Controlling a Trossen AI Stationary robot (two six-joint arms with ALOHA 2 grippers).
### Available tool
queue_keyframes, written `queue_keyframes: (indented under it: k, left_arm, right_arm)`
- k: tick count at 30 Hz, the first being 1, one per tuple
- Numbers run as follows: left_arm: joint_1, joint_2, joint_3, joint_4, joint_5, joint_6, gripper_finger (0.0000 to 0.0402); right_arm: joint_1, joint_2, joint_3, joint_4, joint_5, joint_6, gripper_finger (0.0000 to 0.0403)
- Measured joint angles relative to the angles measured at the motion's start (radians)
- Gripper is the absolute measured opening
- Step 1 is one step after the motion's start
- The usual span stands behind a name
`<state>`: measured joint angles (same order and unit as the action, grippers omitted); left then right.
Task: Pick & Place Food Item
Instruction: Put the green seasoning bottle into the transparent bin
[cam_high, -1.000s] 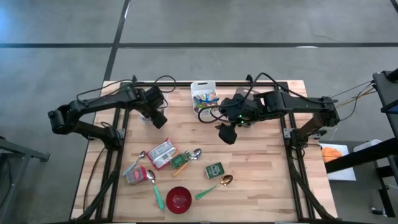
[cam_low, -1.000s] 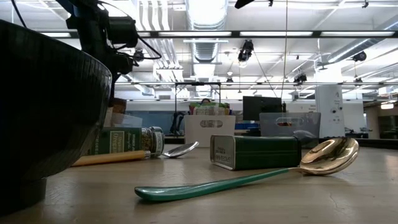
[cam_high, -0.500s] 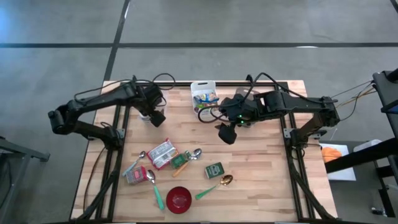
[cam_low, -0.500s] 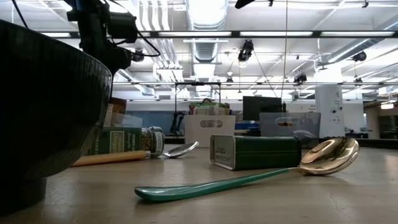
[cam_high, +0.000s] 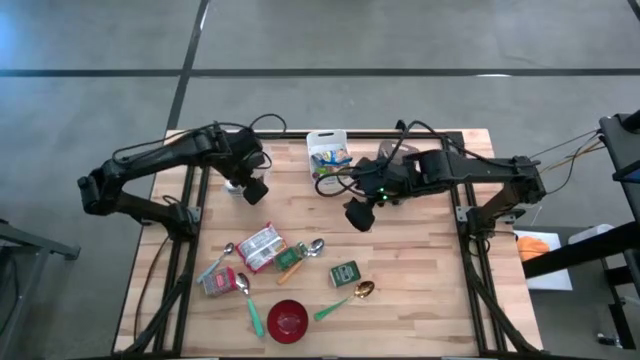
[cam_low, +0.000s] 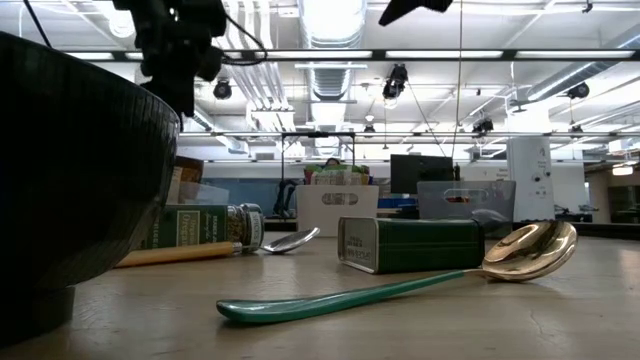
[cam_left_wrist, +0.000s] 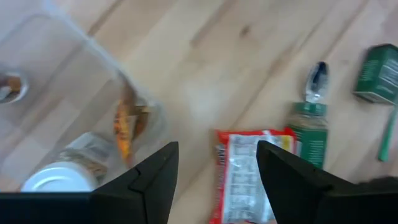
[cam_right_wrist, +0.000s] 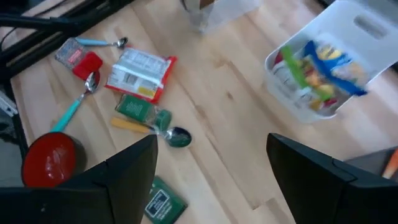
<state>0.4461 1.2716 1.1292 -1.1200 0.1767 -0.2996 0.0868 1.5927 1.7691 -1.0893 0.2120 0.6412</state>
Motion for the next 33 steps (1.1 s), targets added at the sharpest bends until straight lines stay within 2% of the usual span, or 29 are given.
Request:
queue_keyframes:
  k: [5, 14, 17, 24, 29, 33]
  left_arm:
    - [-0.088, -0.001, 0.014, -0.001, 0.0, -0.013, 0.0219]
    - [-0.281, -0.02, 0.012, 0.046, 0.0, -0.019, 0.0219]
    - [-0.349, -0.02, 0.012, 0.089, 0.0, -0.024, 0.0219]
    - [-0.466, -0.019, -0.06, 0.252, -0.078, -0.156, 0.0219]
    - [-0.511, 0.006, -0.147, 0.375, -0.08, -0.316, 0.0219]
    - [-0.544, 0.058, -0.162, 0.386, -0.08, -0.361, 0.0219]
  right_arm:
    - [-0.003, 0.008, -0.06, 0.105, -0.059, 0.055, 0.0299]
    - [-0.006, 0.032, -0.132, 0.123, -0.118, 0.085, 0.0299]
    - [-0.004, 0.033, -0.174, 0.131, -0.15, 0.151, 0.0299]
    - [0.013, 0.032, -0.205, 0.129, -0.153, 0.26, 0.0299]
    - [0.025, 0.027, -0.205, 0.128, -0.129, 0.316, 0.0299]
    - [0.043, 0.013, -0.205, 0.123, -0.104, 0.361, 0.0299]
